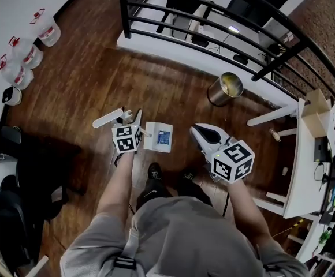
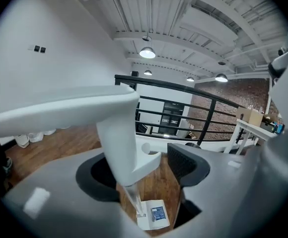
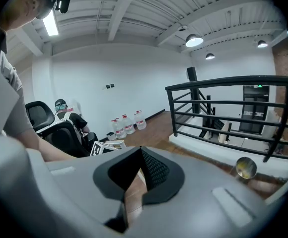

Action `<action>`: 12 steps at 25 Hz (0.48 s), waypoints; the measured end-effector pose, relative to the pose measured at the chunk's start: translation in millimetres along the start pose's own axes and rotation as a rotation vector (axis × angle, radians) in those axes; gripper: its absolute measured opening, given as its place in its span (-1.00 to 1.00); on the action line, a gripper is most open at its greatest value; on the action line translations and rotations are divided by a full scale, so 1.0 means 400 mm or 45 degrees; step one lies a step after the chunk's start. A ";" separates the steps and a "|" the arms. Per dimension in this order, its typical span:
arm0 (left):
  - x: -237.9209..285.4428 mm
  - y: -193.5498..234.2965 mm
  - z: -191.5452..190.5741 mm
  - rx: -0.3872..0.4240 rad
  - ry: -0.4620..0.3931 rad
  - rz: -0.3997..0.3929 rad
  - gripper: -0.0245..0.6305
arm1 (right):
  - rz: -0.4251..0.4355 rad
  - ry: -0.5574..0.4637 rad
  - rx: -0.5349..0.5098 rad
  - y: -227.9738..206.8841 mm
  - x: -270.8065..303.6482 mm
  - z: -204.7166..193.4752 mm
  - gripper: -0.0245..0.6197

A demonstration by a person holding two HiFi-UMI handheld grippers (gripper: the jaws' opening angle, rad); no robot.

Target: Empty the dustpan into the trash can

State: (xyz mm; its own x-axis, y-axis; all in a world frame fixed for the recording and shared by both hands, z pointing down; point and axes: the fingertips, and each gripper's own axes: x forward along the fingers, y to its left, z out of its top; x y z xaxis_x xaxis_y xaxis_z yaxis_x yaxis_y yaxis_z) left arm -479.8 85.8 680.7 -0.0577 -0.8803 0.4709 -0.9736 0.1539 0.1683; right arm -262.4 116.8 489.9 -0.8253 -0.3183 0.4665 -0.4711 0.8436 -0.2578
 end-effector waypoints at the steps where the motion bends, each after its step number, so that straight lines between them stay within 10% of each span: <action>1: 0.009 -0.002 -0.002 0.009 0.005 0.000 -0.12 | -0.015 0.001 0.005 -0.008 -0.007 -0.005 -0.93; 3: 0.023 -0.004 -0.002 0.025 0.014 -0.004 -0.39 | -0.044 -0.004 0.014 -0.023 -0.023 -0.013 -0.93; 12: 0.041 -0.101 0.075 0.121 -0.013 -0.083 -0.35 | -0.157 -0.059 0.060 -0.107 -0.097 -0.024 -0.93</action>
State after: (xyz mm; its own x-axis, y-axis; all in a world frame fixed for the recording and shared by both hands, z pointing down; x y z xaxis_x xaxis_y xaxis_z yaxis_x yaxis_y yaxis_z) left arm -448.0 51.5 655.8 0.0047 -0.8918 0.4524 -0.9919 0.0534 0.1155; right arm -207.1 97.4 490.9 -0.7731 -0.4389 0.4580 -0.5830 0.7761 -0.2404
